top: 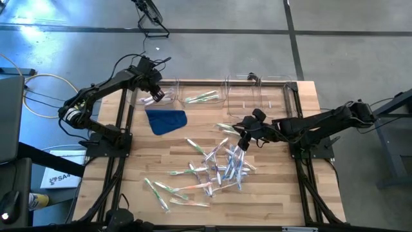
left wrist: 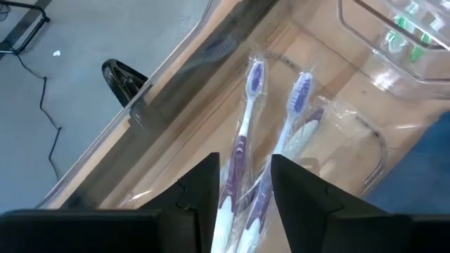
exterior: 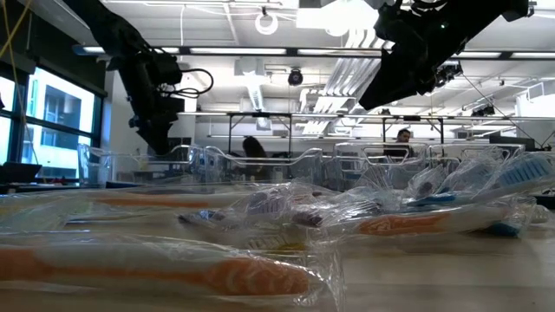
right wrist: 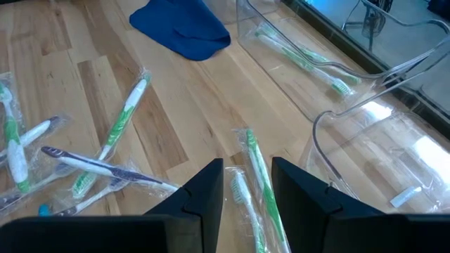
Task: Pick & Place Toothbrushes
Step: Put the green toothbrush into the middle left transparent bin
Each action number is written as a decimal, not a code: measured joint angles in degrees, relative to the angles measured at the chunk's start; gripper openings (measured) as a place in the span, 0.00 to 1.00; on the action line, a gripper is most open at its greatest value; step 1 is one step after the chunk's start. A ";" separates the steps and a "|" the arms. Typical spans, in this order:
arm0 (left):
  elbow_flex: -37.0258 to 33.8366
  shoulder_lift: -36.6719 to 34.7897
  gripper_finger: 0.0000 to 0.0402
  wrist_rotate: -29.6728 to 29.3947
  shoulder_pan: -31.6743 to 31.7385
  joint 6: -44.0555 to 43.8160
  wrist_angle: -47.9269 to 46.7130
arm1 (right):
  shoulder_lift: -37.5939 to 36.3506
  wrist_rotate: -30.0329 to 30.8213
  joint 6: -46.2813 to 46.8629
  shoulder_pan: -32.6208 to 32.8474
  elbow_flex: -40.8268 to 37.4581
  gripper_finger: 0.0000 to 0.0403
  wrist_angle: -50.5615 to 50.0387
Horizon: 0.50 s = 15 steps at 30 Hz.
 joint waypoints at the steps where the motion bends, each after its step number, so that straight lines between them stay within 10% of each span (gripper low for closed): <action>1: 0.00 0.00 0.31 0.00 0.00 0.00 0.00 | 0.00 0.00 0.02 0.00 0.00 0.28 0.00; 15: 0.00 0.00 0.31 1.68 -0.02 1.56 0.62 | 0.00 0.00 0.00 0.00 0.02 0.28 0.00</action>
